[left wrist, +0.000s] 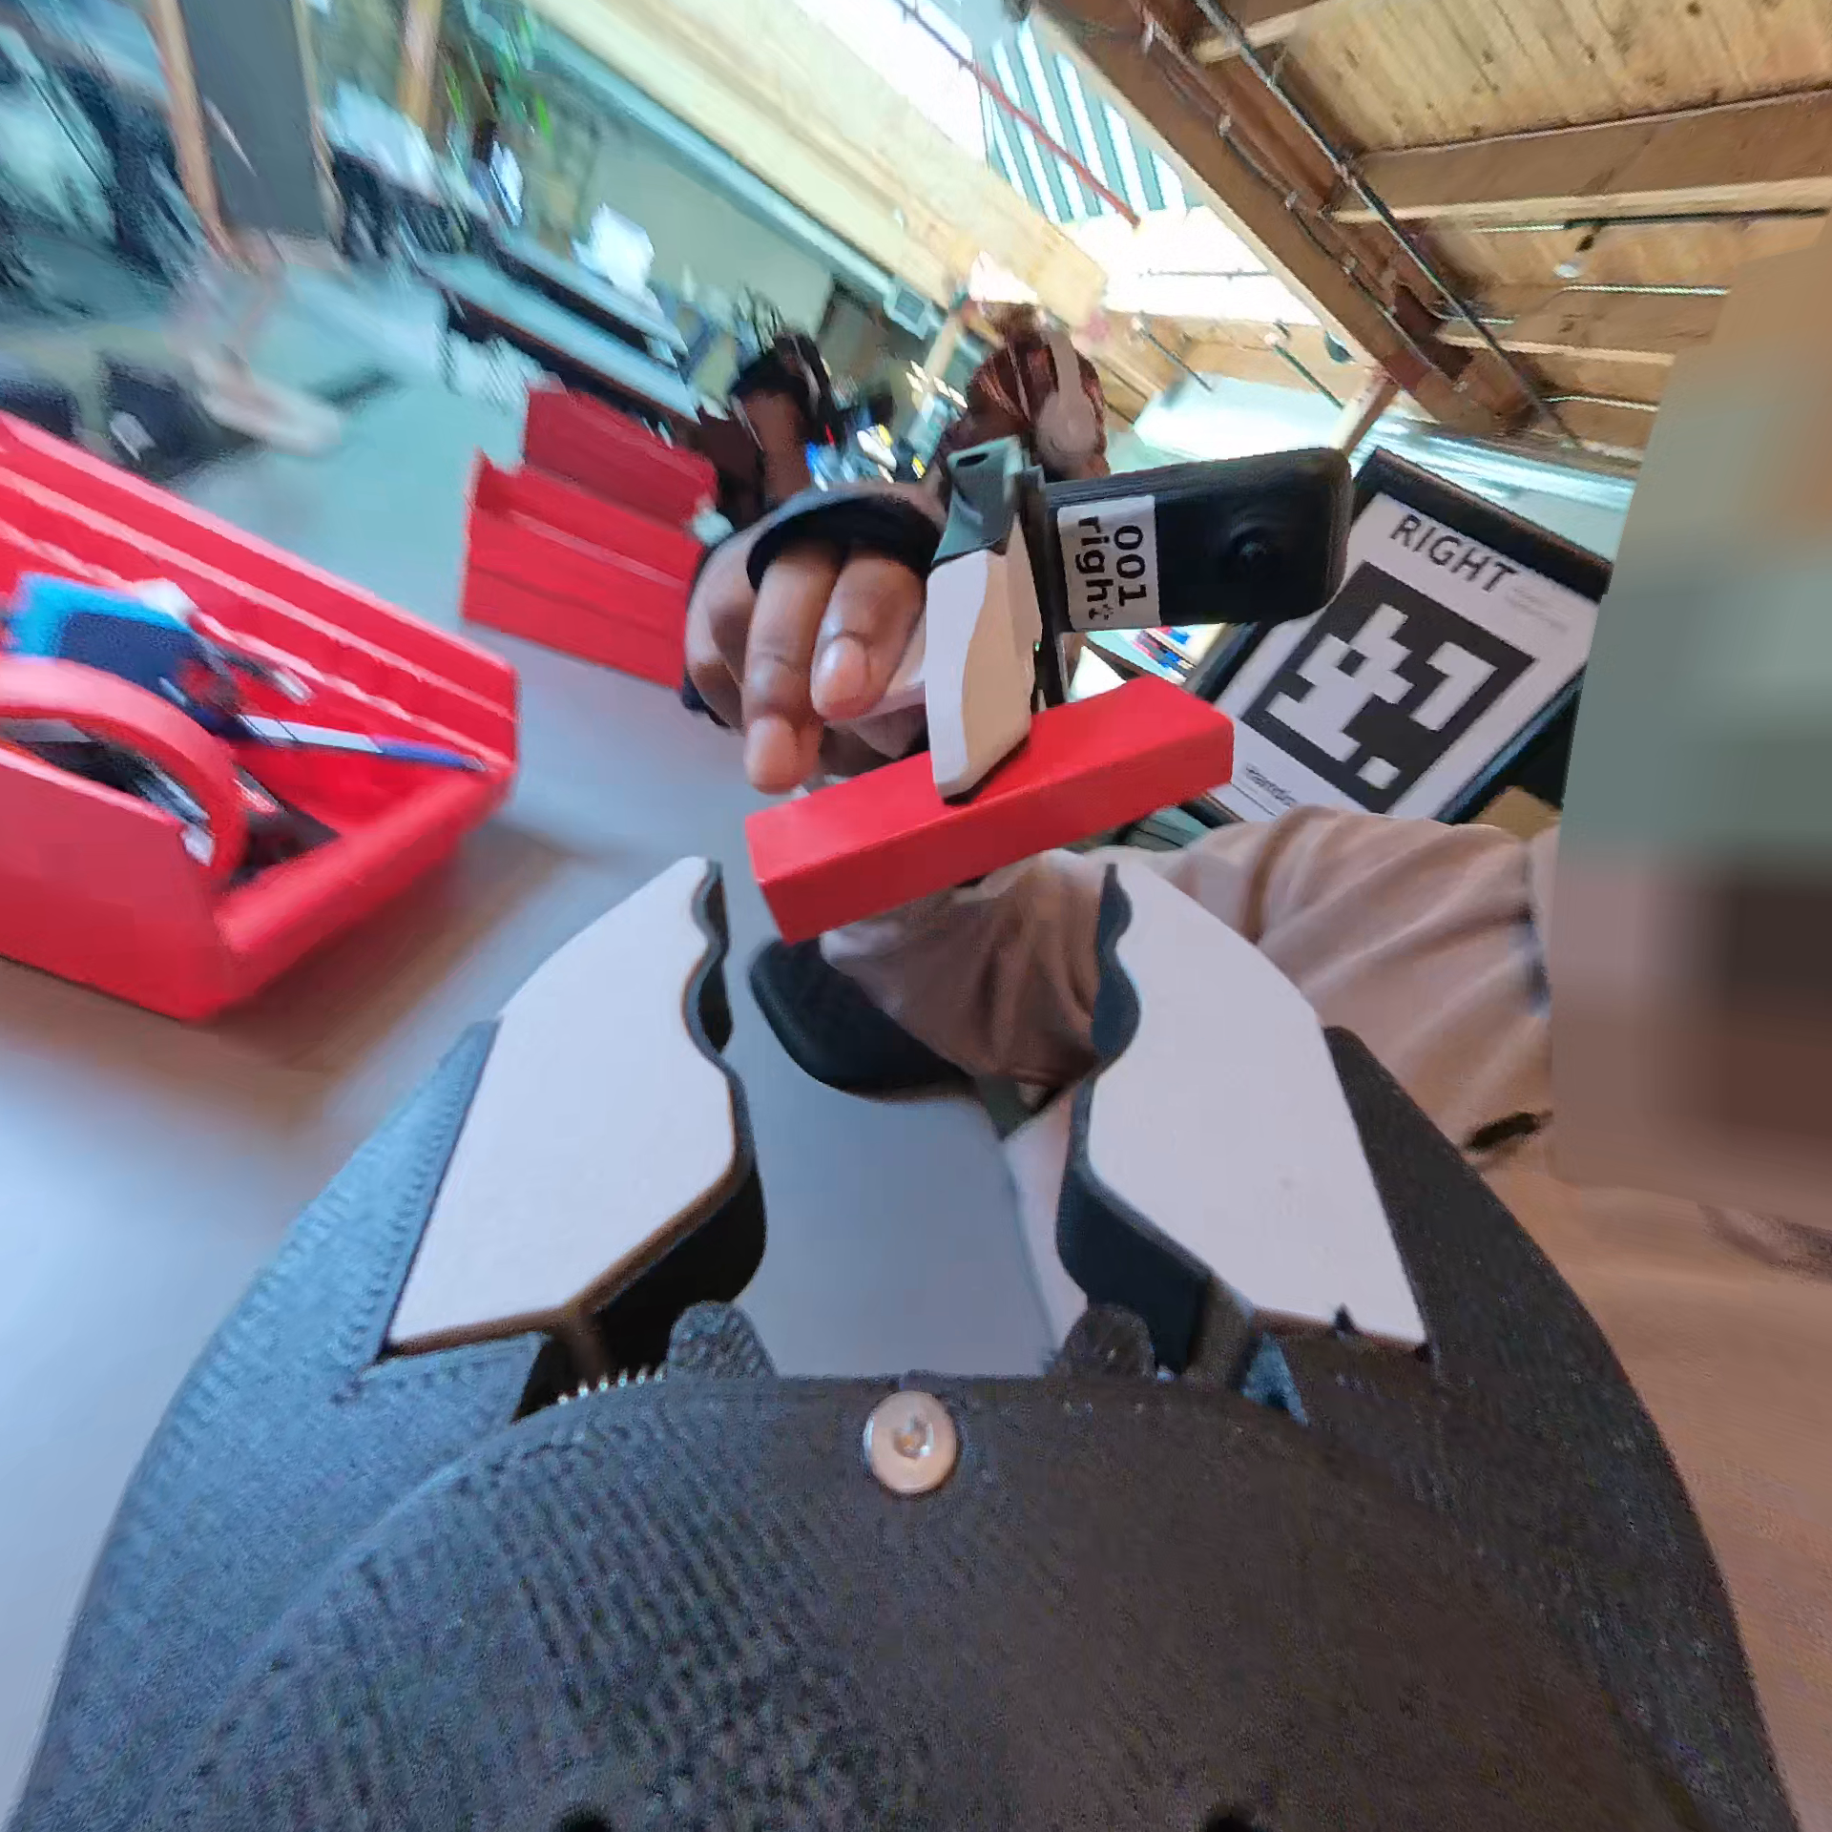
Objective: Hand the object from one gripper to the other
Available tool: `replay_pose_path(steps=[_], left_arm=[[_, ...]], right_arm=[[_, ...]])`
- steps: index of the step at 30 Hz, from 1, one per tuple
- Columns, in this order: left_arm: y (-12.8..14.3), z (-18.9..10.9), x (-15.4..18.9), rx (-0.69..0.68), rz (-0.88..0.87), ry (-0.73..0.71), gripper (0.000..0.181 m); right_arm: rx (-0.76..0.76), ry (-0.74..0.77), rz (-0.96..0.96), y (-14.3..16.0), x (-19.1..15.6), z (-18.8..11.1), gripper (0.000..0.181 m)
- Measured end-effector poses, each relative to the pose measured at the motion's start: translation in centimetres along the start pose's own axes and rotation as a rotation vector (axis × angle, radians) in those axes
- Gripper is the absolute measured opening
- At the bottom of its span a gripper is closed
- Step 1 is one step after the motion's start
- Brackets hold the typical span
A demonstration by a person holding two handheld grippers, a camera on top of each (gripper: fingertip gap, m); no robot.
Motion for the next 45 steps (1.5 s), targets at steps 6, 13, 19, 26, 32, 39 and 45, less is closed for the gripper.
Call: replay_pose_path(steps=[6, 13, 19, 26, 32, 39, 45], left_arm=[[-1.4, -1.1, 1.1, 0.007, 0.397, -0.318, 0.066], [0.2, 0.7, 2.1, -0.126, 0.610, -0.357, 0.028], [-0.7, -0.7, 1.8, -0.114, 0.459, -0.335, 0.016], [-1.3, -1.9, 0.6, -0.042, 0.267, -0.256, 0.016], [-1.3, -2.1, 0.3, -0.017, 0.214, -0.218, 0.016], [-1.9, -2.4, 0.6, 0.058, 0.096, -0.120, 0.016], [-2.2, -2.7, 0.0, 0.110, -0.014, -0.088, 0.016]], right_arm=[[0.199, -0.069, 0.311, 0.9, 2.0, -2.4, 0.017], [0.308, -0.213, 0.442, 0.4, 0.8, -0.1, 0.017], [0.286, -0.044, 0.404, 1.0, 2.2, -0.7, 0.026], [0.285, 0.120, 0.359, 0.9, 3.6, -2.1, 0.033], [0.223, 0.149, 0.304, 1.0, 3.5, -1.7, 0.042], [0.214, 0.235, 0.201, 0.4, 3.3, -0.9, 0.069], [0.068, 0.377, -0.011, -0.1, 2.9, 0.3, 0.090]])
Point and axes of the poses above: each gripper's, where its closed fingertips meet, z out along the fingers, y out of its underside, x = y × z across the jaws, the point moved 6 cm from there along -z, back along the fingers, and after that the axes turned 6 degrees about -y, right-handed, at the moved point
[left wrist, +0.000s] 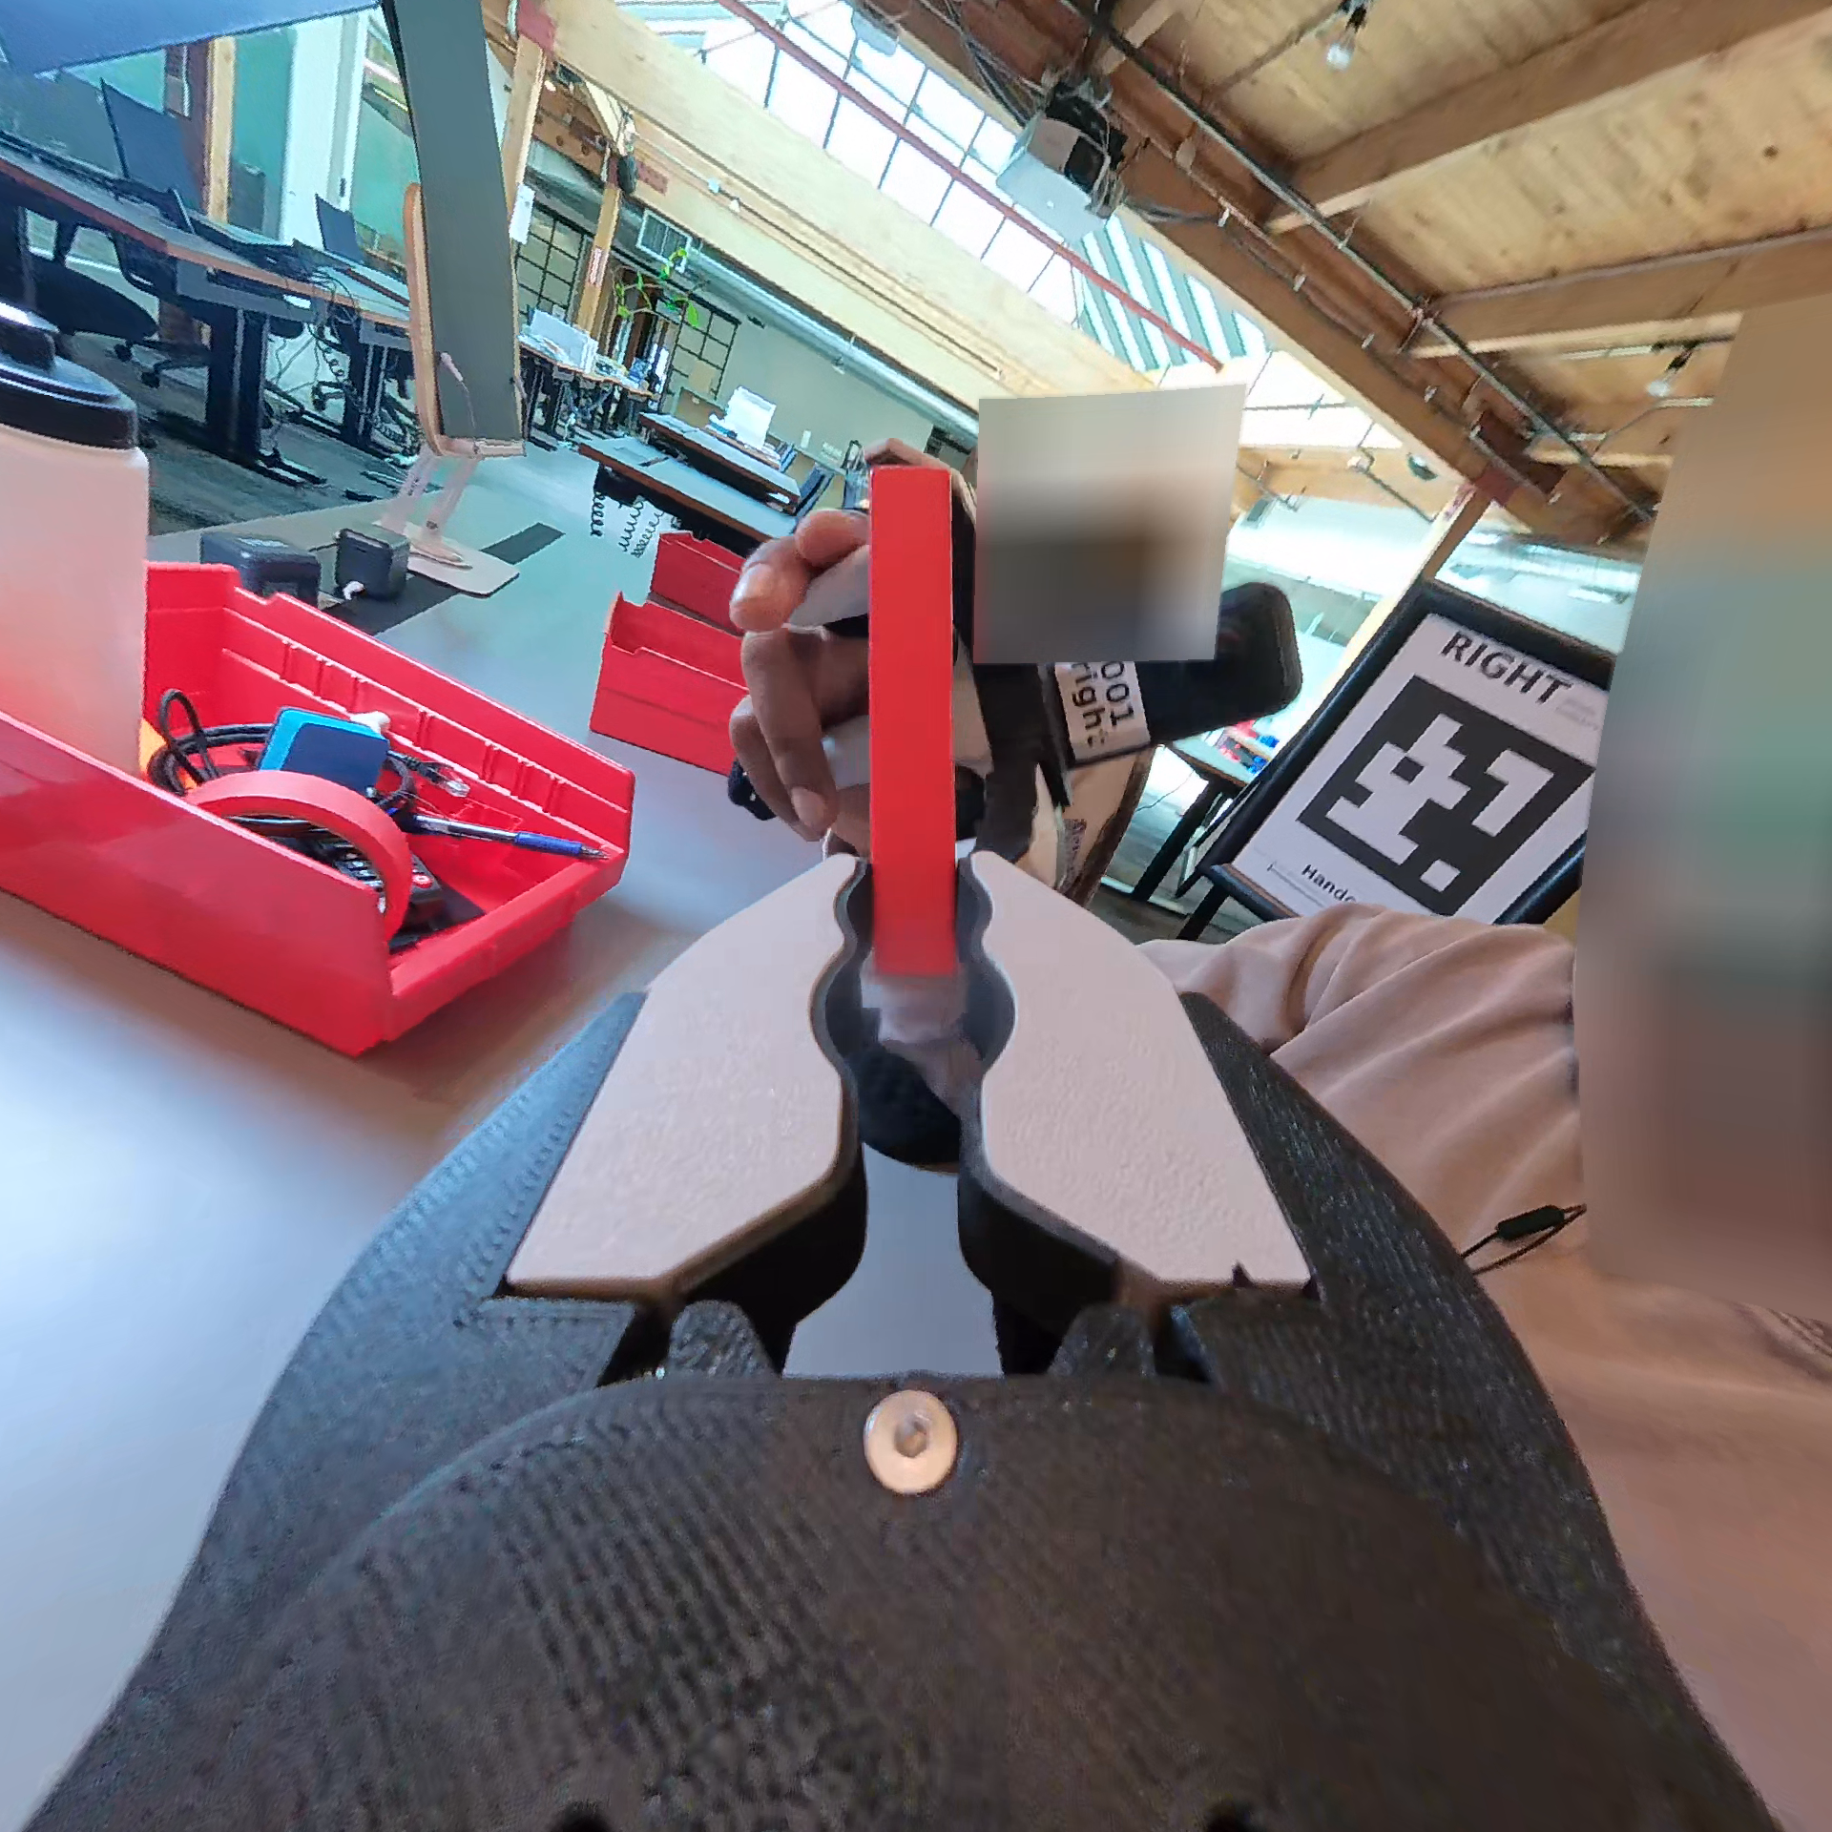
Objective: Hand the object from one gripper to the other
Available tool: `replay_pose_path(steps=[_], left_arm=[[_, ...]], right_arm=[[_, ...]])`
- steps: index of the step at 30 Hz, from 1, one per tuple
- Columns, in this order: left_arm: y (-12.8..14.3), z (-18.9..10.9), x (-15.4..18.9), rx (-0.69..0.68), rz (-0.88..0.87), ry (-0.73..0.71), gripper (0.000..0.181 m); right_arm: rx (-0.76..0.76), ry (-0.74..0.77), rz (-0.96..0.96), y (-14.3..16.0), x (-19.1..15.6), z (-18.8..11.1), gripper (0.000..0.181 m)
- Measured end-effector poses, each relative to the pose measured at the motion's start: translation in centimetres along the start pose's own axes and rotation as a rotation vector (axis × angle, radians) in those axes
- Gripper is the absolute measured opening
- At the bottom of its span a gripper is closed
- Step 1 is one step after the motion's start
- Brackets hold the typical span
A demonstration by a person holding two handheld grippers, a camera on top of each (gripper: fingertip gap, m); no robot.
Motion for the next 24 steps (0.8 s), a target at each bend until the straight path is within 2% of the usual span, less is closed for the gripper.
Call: replay_pose_path(steps=[7, 10, 16, 17, 18, 24], left_arm=[[0.2, 0.7, 0.1, 0.028, -0.152, 0.049, 0.015], [0.1, 0.7, 0.0, 0.042, -0.143, 0.000, 0.015], [-0.2, -0.3, -0.6, 0.021, -0.133, -0.023, 0.015], [-0.3, -0.5, -0.6, 0.034, -0.125, -0.020, 0.000], [-0.6, -0.8, -0.6, 0.057, -0.119, -0.015, 0.000], [-2.0, -2.4, -0.3, 0.119, -0.052, -0.047, 0.001]], right_arm=[[-0.147, 0.089, -0.138, 0.8, -1.5, 2.1, 0.105], [-0.171, 0.102, -0.119, 1.3, -1.3, 2.1, 0.101], [-0.185, -0.040, -0.176, 2.3, -1.8, 1.2, 0.056], [-0.176, -0.089, -0.186, 2.4, -2.3, 1.2, 0.049], [-0.170, -0.127, -0.194, 2.4, -2.8, 1.1, 0.040], [-0.133, -0.198, -0.179, 1.7, -4.1, 1.6, 0.036]])
Point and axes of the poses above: each gripper's, where its closed fingertips meet, z out along the fingers, y out of its underside, x = y × z across the jaws, the point moved 6 cm from there along -z, back along the fingers, and after that the axes turned 6 degrees about -y, right-handed, at the moved point
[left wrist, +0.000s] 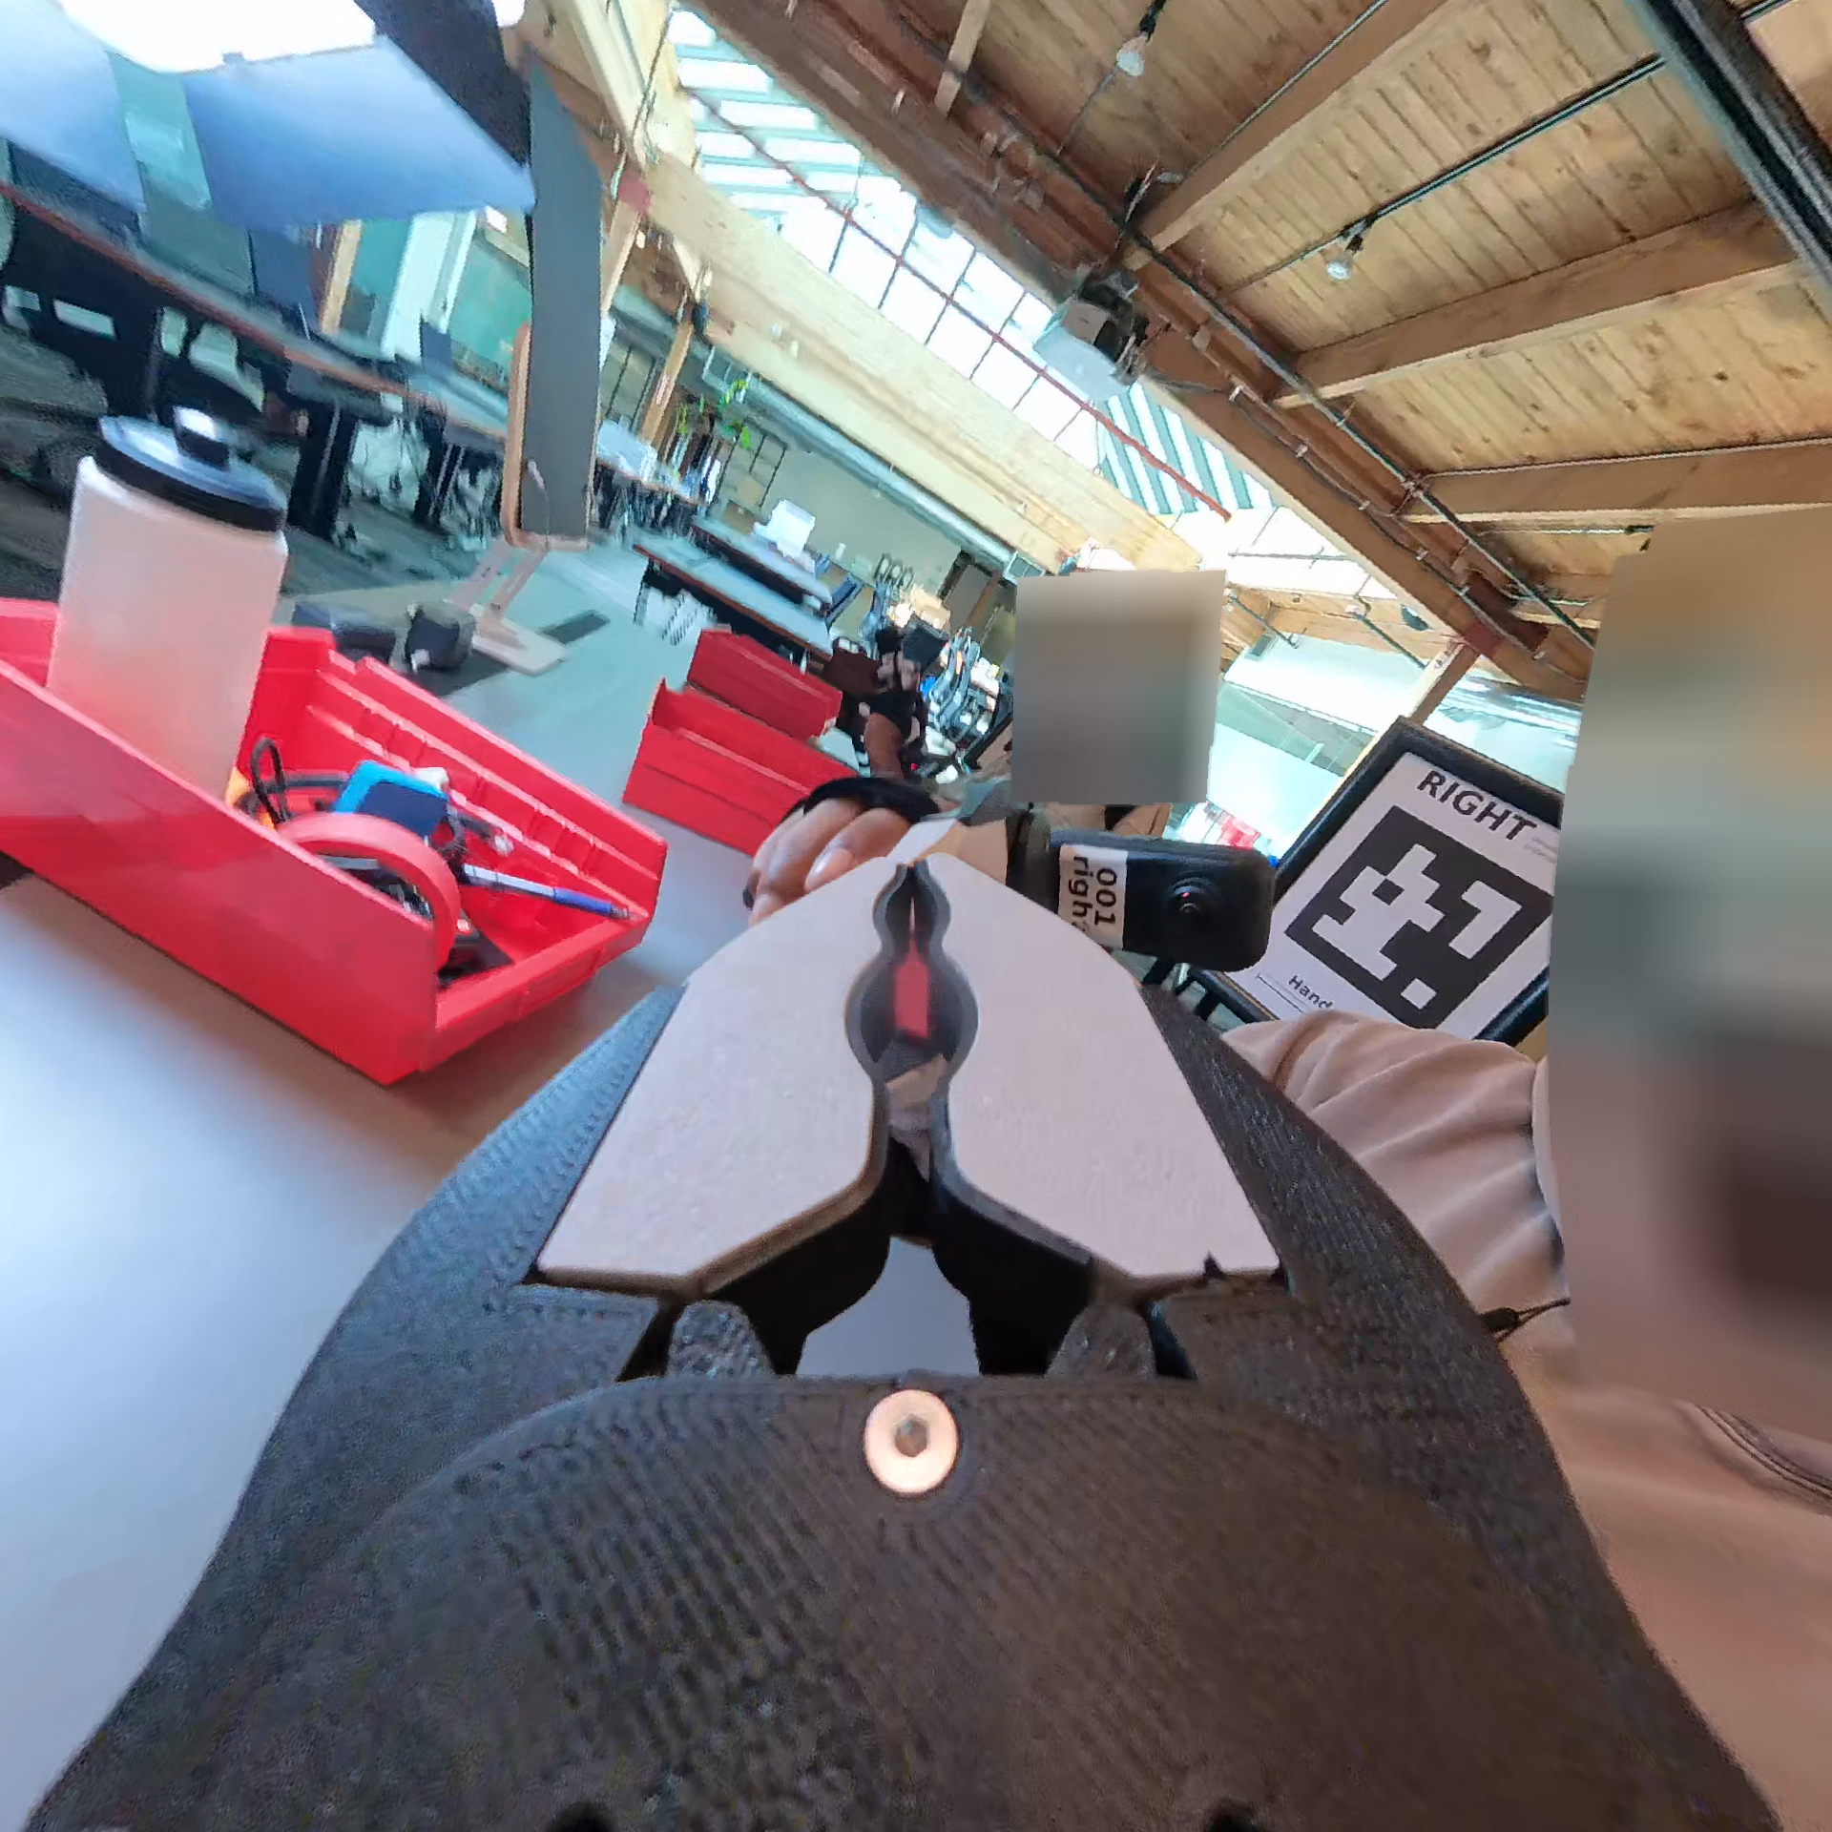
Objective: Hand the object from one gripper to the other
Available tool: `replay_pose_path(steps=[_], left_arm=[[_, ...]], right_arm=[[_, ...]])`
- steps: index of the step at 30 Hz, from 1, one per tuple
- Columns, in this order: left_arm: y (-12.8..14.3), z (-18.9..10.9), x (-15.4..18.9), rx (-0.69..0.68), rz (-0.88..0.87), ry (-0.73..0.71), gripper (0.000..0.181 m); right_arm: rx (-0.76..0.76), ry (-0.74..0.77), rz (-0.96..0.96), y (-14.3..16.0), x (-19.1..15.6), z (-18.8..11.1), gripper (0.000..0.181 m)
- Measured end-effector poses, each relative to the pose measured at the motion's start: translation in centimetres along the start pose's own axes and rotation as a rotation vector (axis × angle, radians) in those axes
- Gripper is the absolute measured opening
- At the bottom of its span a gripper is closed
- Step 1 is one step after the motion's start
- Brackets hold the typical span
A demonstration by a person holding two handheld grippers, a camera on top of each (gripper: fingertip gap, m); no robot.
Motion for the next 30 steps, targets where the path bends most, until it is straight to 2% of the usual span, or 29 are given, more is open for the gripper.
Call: replay_pose_path(steps=[2, 6, 8, 11, 13, 14, 16, 19, 21, 24, 25, 27, 30], left_arm=[[-0.8, -0.7, 0.2, 0.042, 0.081, -0.046, 0.005], [-1.3, -1.2, 2.3, 0.034, 0.245, -0.041, 0.031], [-0.7, -0.5, 2.8, -0.019, 0.353, -0.103, 0.041], [1.1, 1.4, 2.1, -0.150, 0.513, -0.284, 0.056], [1.9, 2.4, 1.5, -0.174, 0.590, -0.369, 0.048], [2.2, 2.6, 1.2, -0.177, 0.597, -0.376, 0.023], [2.1, 2.4, 1.1, -0.164, 0.519, -0.324, 0.018], [1.1, 1.3, 0.9, -0.104, 0.262, -0.133, 0.017], [0.6, 0.6, 0.3, -0.056, 0.100, -0.024, 0.016], [0.5, 0.3, -0.2, -0.023, -0.036, 0.098, 0.017], [0.6, 0.5, -0.2, -0.021, -0.058, 0.119, 0.017], [0.8, 0.8, 0.0, -0.015, -0.087, 0.155, 0.016], [0.6, 0.8, 0.4, -0.002, -0.089, 0.168, 0.016]], right_arm=[[-0.003, 0.006, 0.049, 0.1, 0.4, -0.2, 0.036], [-0.081, 0.038, 0.201, 1.9, 2.0, -0.7, 0.036], [-0.154, 0.069, 0.259, 2.9, 2.5, -0.6, 0.036], [-0.251, 0.053, 0.318, 3.5, 2.2, 0.1, 0.036], [-0.295, 0.020, 0.334, 3.4, 1.5, 0.7, 0.036], [-0.299, 0.014, 0.333, 3.1, 1.3, 0.8, 0.036], [-0.272, 0.019, 0.308, 2.7, 1.3, 0.6, 0.036], [-0.030, 0.044, 0.252, 0.4, 1.7, -0.2, 0.038], [0.104, 0.077, 0.160, -1.1, 1.7, -1.0, 0.051], [0.078, 0.139, 0.037, -1.4, 1.7, -1.2, 0.058], [0.064, 0.148, 0.008, -1.4, 1.6, -1.1, 0.056], [0.059, 0.161, -0.040, -1.4, 1.2, -1.0, 0.040], [0.062, 0.188, -0.040, -1.9, 1.3, -1.1, 0.038]])
Point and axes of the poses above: each gripper's, where its closed fingertips meet, z out along the fingers, y out of its underside, x = y × z across the jaws, the point moved 6 cm from there along -z, back along the fingers, and after that the axes turned 6 degrees about -y, right-handed, at the moved point
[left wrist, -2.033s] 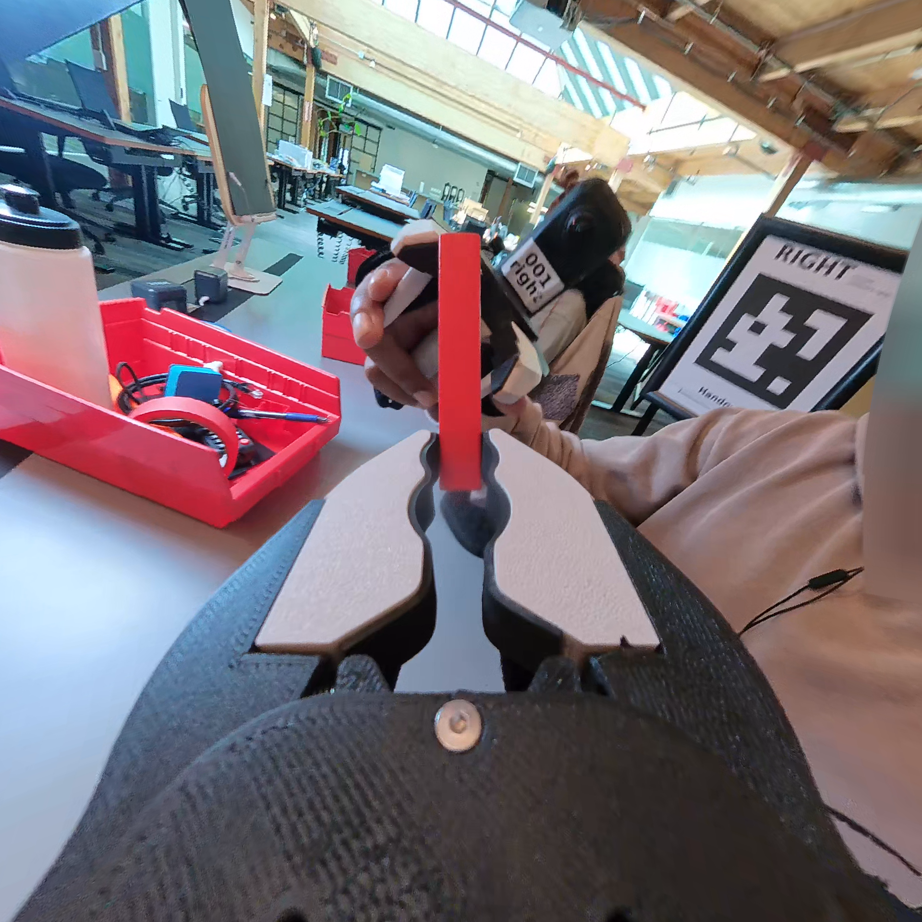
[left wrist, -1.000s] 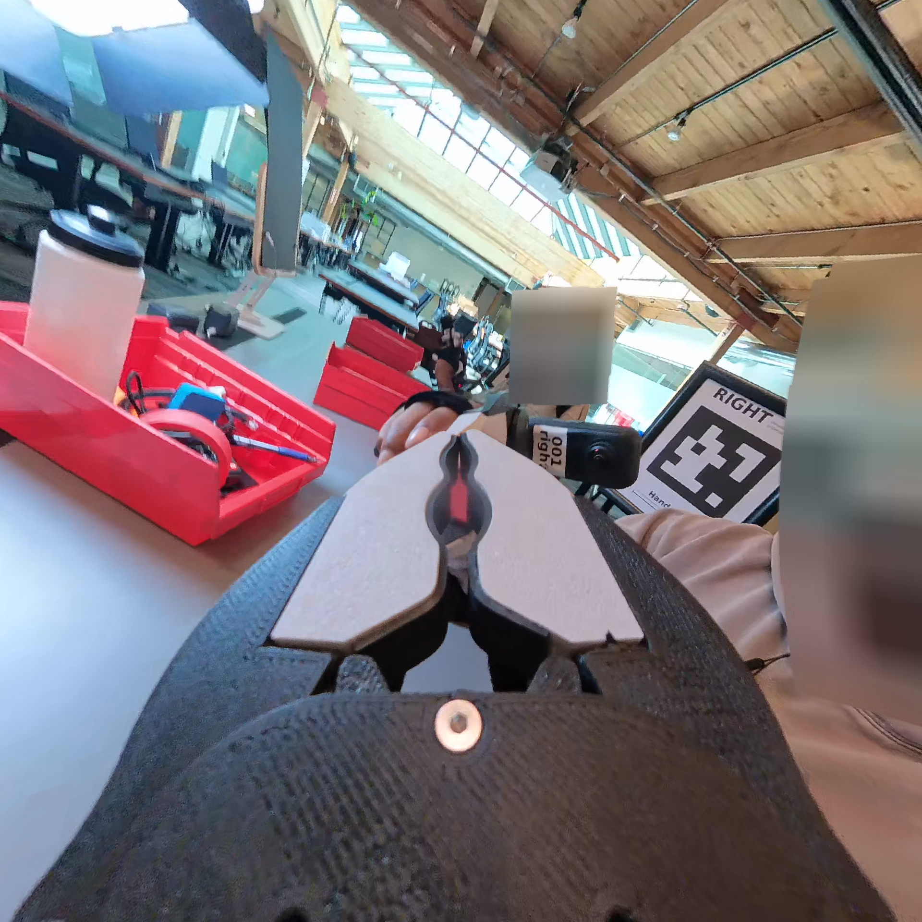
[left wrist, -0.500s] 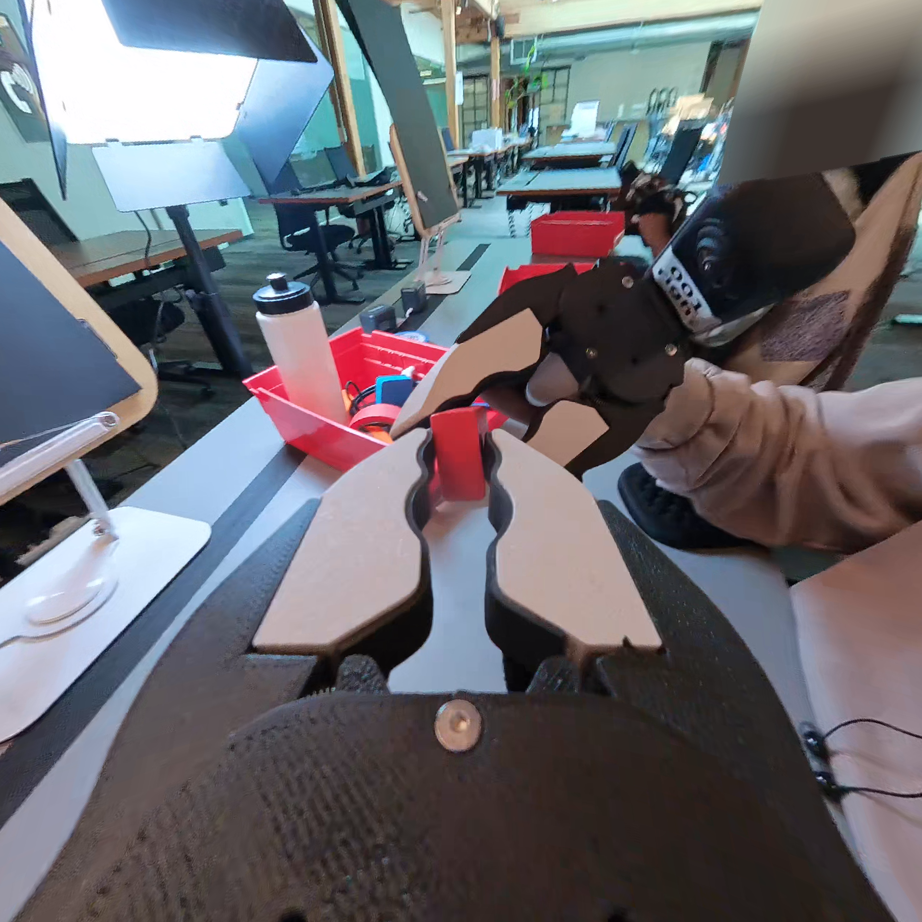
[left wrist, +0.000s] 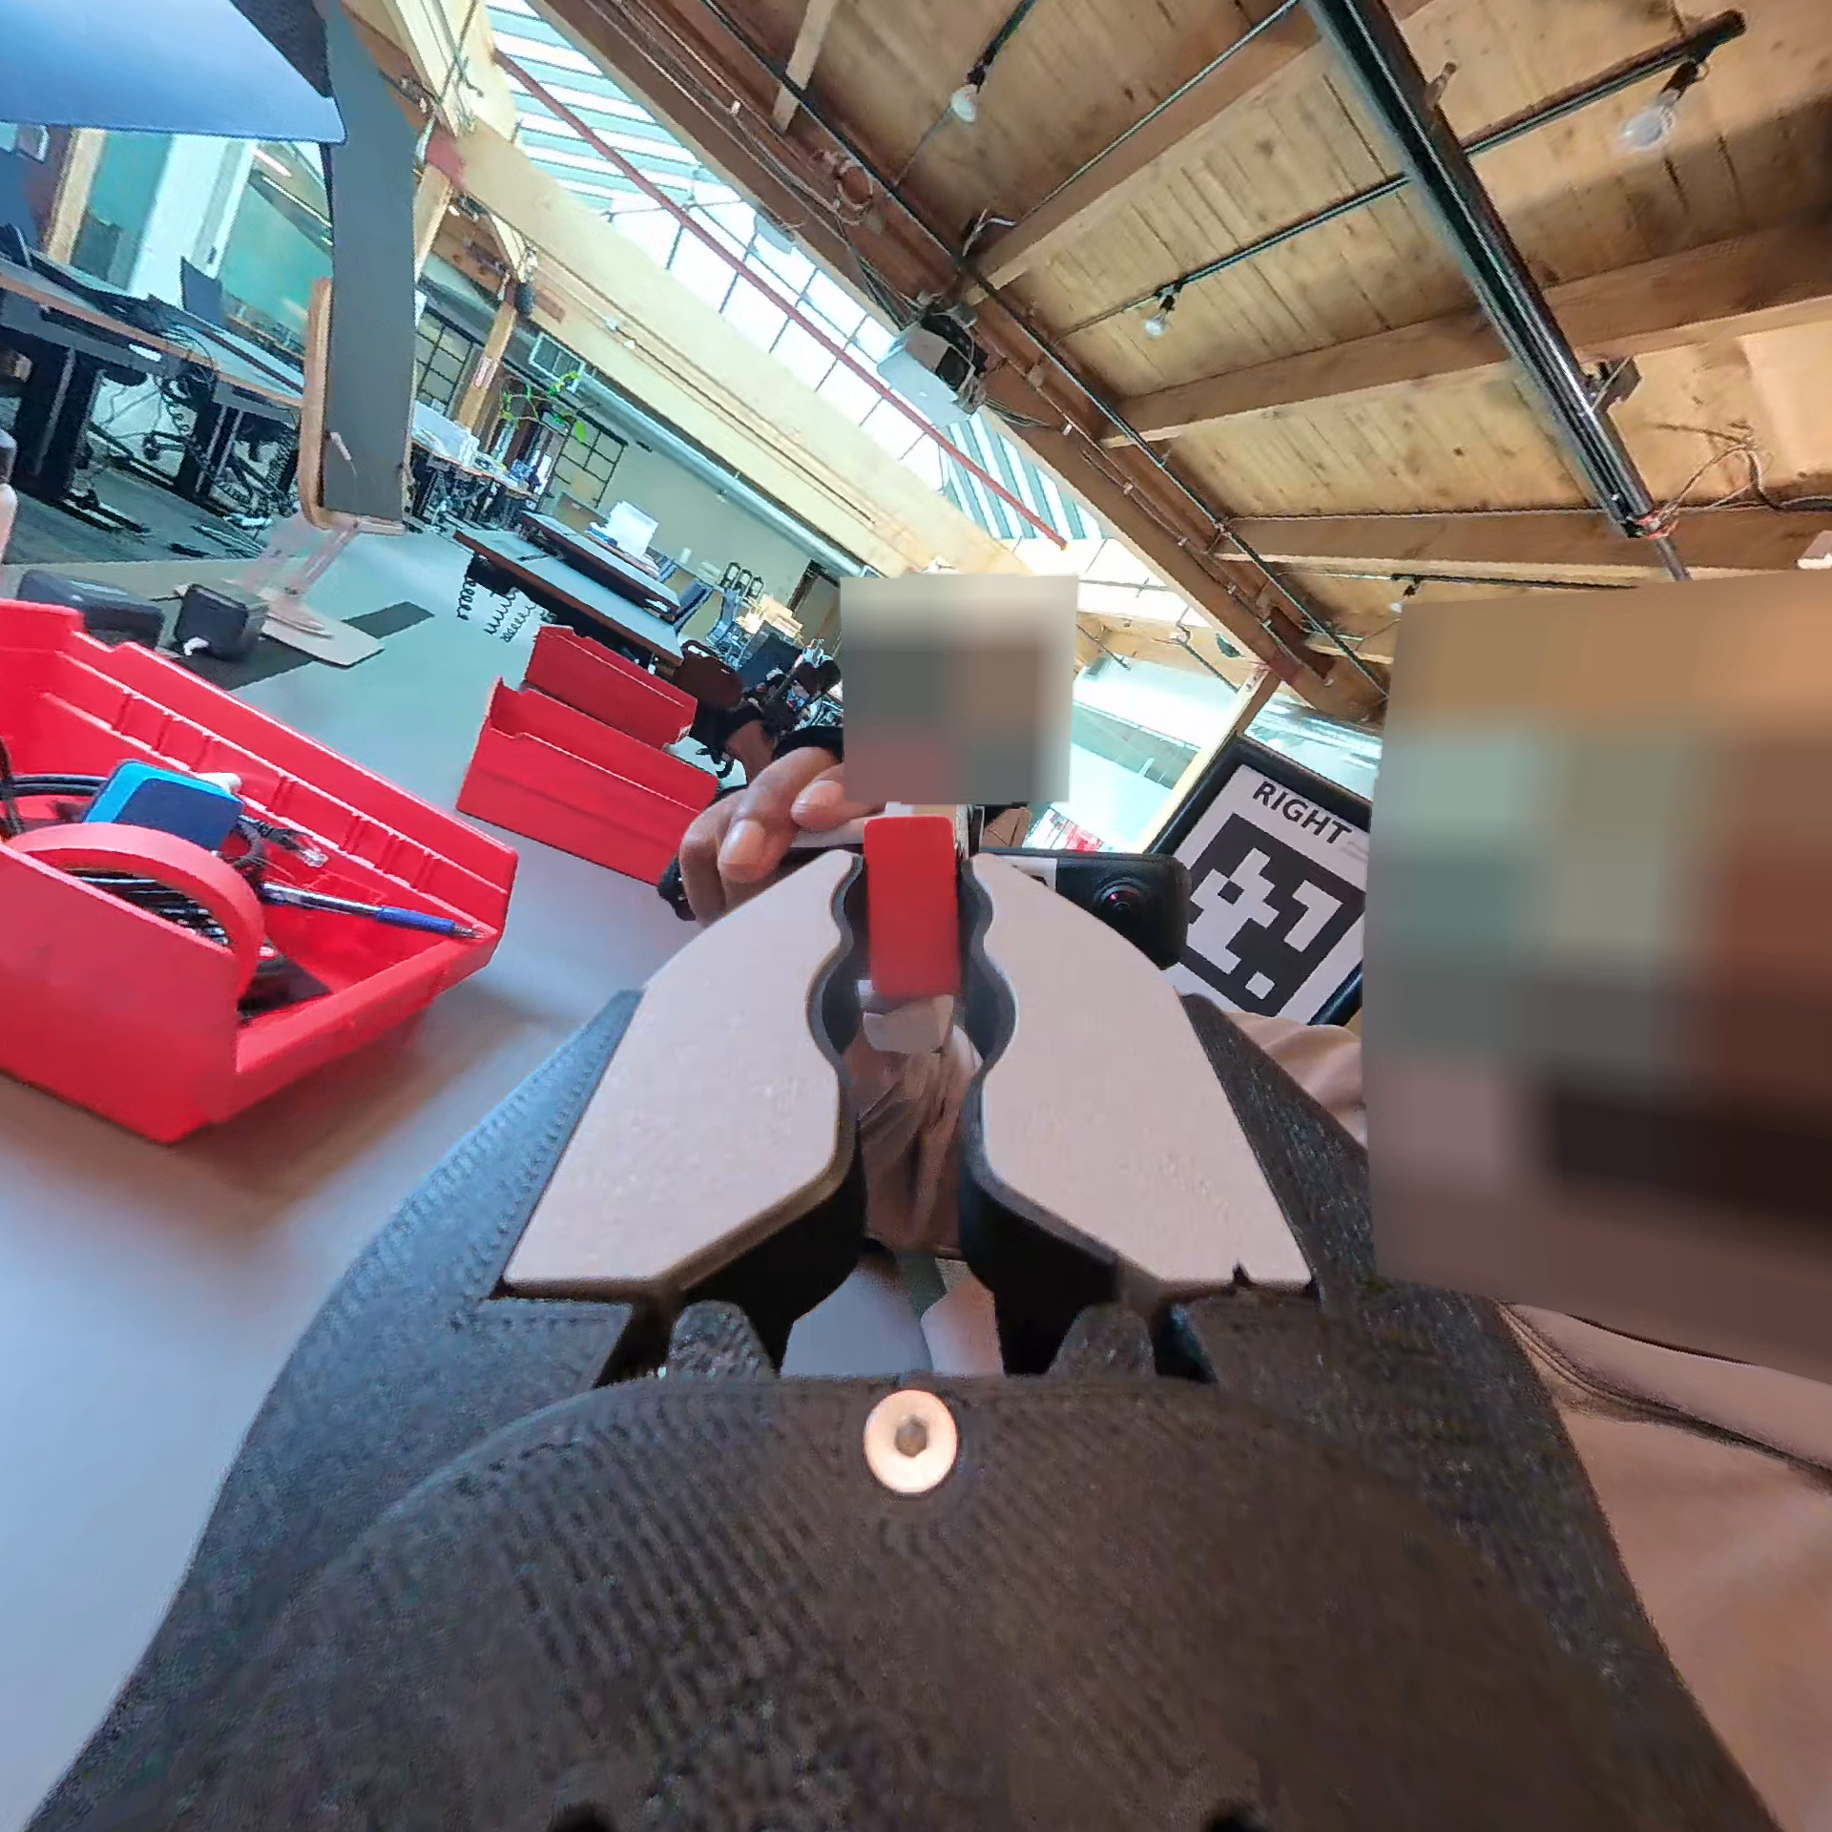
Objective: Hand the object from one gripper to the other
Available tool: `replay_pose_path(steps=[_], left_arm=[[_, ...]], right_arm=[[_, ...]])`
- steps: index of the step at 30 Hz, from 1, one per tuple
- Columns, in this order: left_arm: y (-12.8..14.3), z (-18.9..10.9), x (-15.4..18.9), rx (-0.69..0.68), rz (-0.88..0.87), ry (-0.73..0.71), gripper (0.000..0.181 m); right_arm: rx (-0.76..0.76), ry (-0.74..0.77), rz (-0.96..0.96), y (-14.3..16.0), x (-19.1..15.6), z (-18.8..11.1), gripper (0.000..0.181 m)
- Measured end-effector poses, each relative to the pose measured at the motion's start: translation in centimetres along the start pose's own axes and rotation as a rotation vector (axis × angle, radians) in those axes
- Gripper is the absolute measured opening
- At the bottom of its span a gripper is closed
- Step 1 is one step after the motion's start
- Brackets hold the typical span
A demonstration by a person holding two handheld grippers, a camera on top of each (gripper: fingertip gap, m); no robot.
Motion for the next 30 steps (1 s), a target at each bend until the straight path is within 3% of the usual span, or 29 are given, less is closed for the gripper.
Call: replay_pose_path(steps=[4, 6, 9, 13, 16, 18, 21, 25, 30], left_arm=[[-0.7, -0.1, 0.9, 0.096, 0.098, -0.026, 0.020], [-1.0, -0.1, 1.3, 0.146, 0.148, -0.049, 0.038], [-0.8, 0.7, 1.7, 0.191, 0.203, -0.096, 0.044], [0.4, 2.4, 2.0, 0.204, 0.216, -0.097, 0.042], [0.8, 2.7, 1.6, 0.203, 0.209, -0.146, 0.022], [0.8, 2.5, 1.5, 0.203, 0.205, -0.132, 0.019], [0.5, 2.1, 1.4, 0.134, 0.187, -0.129, 0.016], [-0.3, 0.5, 1.4, 0.006, 0.253, -0.194, 0.016], [1.1, -1.2, 1.2, -0.321, 0.251, -0.198, 0.016]], right_arm=[[0.016, 0.129, 0.037, -0.2, 0.8, 0.0, 0.038], [0.044, 0.240, 0.080, -0.1, 1.8, -0.4, 0.038], [0.090, 0.392, 0.153, -0.1, 2.5, -0.9, 0.038], [0.047, 0.503, 0.116, -0.3, 1.2, 0.1, 0.039], [0.037, 0.507, 0.096, -0.6, -0.2, 1.0, 0.038], [0.018, 0.532, 0.047, -0.6, -0.8, 1.4, 0.039], [0.001, 0.465, 0.029, -0.2, -0.9, 1.7, 0.041], [0.062, 0.172, -0.002, 0.0, -1.1, 1.6, 0.048], [0.036, -0.076, 0.001, -0.3, -0.9, 0.4, 0.084]])
Point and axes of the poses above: each gripper's, where its closed fingertips meet, z out along the fingers, y out of its underside, x = y × z across the jaws, the point moved 6 cm from there along -z, back along the fingers, and after that the axes turned 6 degrees about -y, right-handed, at the moved point
